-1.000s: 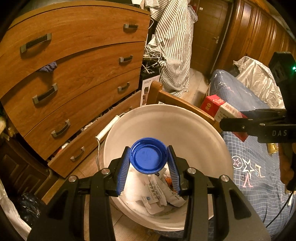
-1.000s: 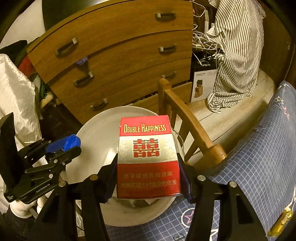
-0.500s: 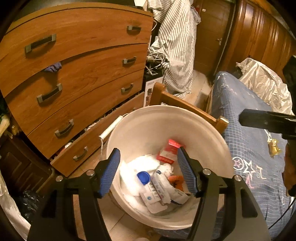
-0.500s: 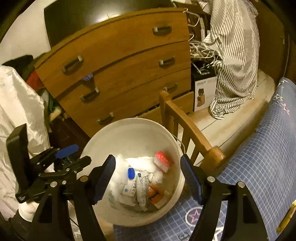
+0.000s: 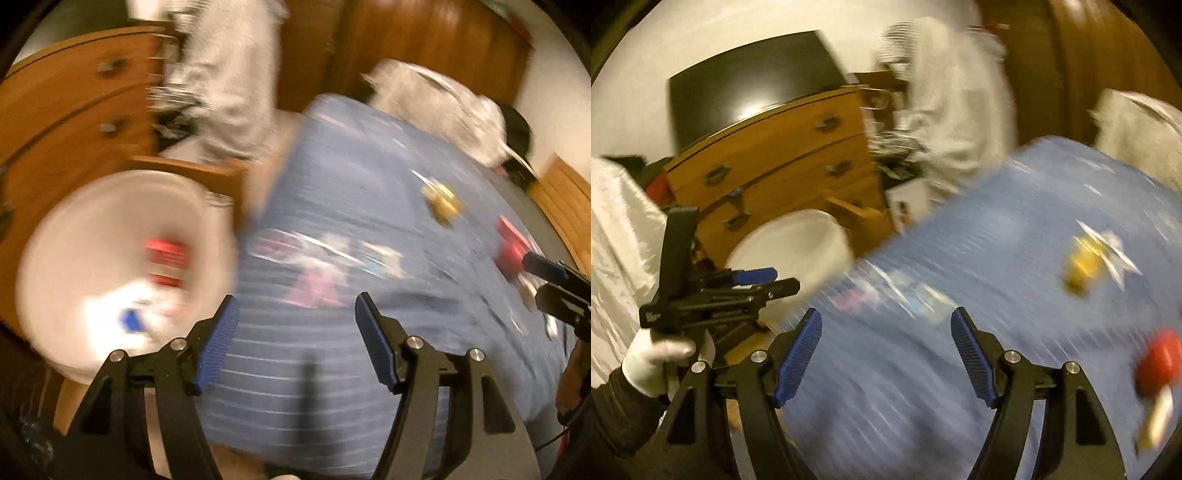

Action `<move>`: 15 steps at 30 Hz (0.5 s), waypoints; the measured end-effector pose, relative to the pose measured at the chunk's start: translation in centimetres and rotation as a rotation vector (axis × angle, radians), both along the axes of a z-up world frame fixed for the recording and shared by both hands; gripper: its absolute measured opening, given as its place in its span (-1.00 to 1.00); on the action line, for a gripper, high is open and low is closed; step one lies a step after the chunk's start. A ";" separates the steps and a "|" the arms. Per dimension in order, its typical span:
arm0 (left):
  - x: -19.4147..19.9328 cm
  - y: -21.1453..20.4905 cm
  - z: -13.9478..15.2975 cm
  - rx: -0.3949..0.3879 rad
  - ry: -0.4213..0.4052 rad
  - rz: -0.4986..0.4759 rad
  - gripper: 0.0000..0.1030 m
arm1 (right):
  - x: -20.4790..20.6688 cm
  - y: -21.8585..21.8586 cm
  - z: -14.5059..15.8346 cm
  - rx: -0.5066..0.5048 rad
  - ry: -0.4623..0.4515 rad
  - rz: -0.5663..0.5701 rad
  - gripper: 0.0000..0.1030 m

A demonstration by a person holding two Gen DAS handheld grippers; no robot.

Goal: Collect trash
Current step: 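Move both open tools back over the trash on the bed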

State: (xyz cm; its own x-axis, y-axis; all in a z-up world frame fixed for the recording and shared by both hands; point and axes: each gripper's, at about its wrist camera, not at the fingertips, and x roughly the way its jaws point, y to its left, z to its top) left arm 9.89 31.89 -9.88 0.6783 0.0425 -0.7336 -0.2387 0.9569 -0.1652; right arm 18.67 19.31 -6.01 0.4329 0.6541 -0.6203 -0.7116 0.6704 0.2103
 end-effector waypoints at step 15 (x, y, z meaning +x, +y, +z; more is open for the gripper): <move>9.7 -26.3 -5.3 -0.010 0.089 -0.483 0.43 | -5.7 -32.5 -6.9 0.032 0.051 -0.569 0.43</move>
State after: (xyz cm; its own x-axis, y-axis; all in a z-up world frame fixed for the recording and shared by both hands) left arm 19.60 5.56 -15.17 0.5536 -0.2694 -0.7880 0.2187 0.9601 -0.1746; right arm 12.98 -13.20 -12.96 0.6926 0.3459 -0.6329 -0.2291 0.9376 0.2617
